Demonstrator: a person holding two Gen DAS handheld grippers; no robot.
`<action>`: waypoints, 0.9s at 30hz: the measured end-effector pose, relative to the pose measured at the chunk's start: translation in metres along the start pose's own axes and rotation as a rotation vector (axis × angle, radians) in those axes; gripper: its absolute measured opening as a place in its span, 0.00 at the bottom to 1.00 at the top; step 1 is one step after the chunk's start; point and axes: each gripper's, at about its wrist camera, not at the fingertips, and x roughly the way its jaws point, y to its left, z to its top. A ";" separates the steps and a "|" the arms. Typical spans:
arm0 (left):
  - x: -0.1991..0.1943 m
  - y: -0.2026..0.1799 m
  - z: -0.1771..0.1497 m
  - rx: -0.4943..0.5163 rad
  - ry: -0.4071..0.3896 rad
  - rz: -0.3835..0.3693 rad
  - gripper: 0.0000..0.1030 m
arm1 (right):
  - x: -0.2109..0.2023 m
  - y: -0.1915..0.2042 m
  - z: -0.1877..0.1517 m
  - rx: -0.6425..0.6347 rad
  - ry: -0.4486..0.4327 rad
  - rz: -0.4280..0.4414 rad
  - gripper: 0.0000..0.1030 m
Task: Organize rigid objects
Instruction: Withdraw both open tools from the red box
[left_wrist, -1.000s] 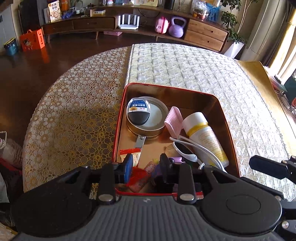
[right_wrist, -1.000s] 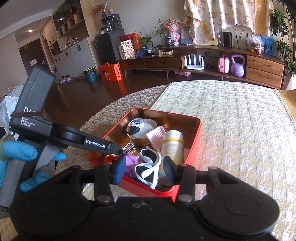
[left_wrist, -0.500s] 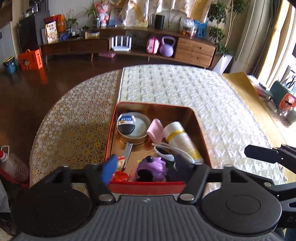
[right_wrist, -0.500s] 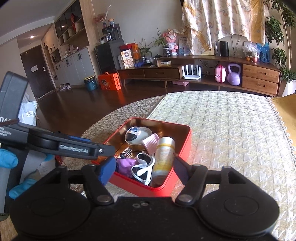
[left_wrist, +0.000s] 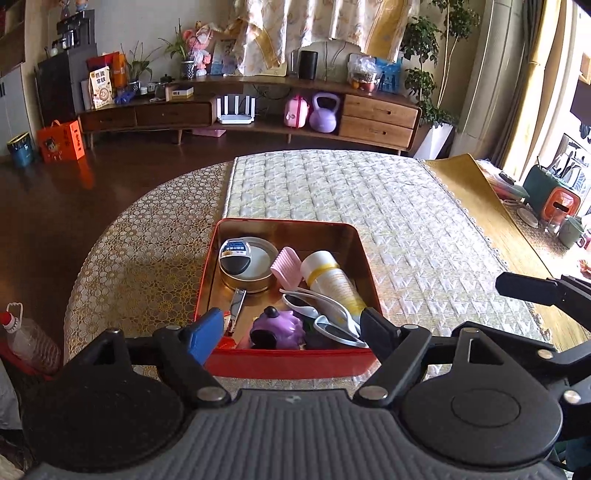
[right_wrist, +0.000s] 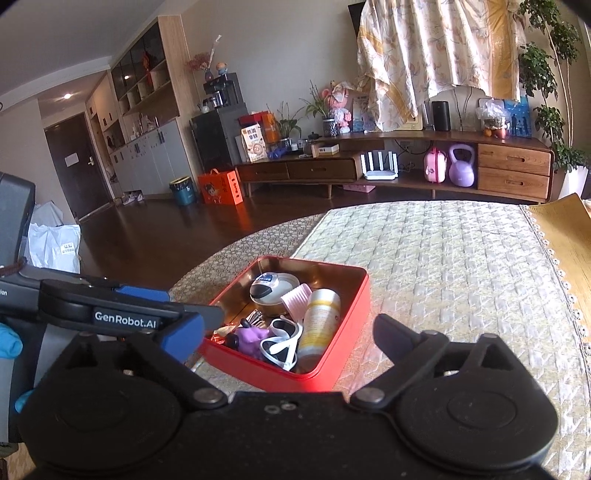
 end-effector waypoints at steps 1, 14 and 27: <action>-0.001 -0.002 -0.001 0.004 -0.002 -0.002 0.82 | -0.002 -0.001 0.000 0.000 -0.003 -0.006 1.00; -0.013 -0.024 -0.015 0.034 -0.022 0.008 0.85 | -0.019 -0.005 -0.007 0.001 -0.044 -0.012 1.00; -0.021 -0.032 -0.022 0.012 -0.043 0.003 0.85 | -0.028 -0.008 -0.015 0.013 -0.042 -0.015 1.00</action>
